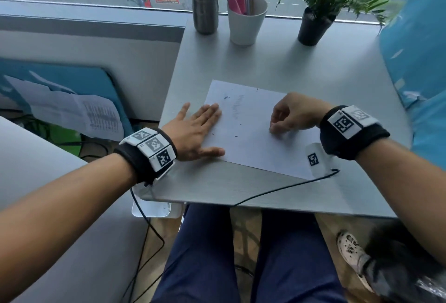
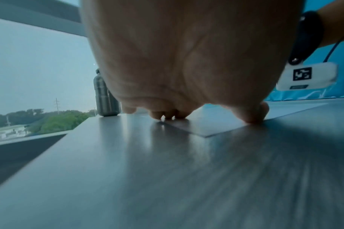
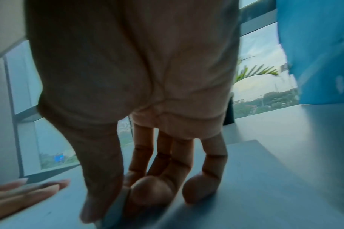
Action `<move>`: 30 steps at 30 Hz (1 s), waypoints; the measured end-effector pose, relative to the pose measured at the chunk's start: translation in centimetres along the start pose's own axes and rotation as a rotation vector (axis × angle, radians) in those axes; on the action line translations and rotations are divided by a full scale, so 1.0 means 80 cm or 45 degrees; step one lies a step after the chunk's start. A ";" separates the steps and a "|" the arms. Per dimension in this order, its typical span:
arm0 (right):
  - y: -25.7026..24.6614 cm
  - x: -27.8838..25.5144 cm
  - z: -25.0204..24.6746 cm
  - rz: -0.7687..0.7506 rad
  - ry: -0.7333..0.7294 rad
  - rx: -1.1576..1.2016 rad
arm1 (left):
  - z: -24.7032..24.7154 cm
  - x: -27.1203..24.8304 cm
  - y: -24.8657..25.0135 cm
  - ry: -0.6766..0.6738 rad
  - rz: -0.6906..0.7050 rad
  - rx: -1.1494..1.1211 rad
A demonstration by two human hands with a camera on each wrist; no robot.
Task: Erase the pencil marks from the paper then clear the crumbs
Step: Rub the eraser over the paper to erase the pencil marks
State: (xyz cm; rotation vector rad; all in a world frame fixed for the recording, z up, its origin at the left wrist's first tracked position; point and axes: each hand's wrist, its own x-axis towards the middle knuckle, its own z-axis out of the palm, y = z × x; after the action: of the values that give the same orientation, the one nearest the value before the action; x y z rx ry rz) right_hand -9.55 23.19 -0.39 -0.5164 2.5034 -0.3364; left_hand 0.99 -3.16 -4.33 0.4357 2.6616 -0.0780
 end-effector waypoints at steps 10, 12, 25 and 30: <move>-0.006 0.002 0.004 -0.108 0.040 -0.073 | 0.004 -0.019 0.094 -0.011 0.612 0.020; -0.006 0.001 0.004 -0.112 0.047 -0.074 | 0.010 -0.016 0.088 -0.043 0.618 0.006; -0.002 0.000 0.007 -0.104 0.067 -0.026 | -0.004 0.007 0.089 -0.095 0.696 -0.002; -0.005 -0.002 0.003 -0.089 0.030 -0.028 | -0.022 0.046 0.018 -0.023 0.310 -0.093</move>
State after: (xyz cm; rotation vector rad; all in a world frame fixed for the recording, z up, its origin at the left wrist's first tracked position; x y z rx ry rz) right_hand -9.16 22.88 -0.40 -0.6134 2.5185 -0.3444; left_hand -2.40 -0.50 -4.27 0.7264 2.5625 0.0891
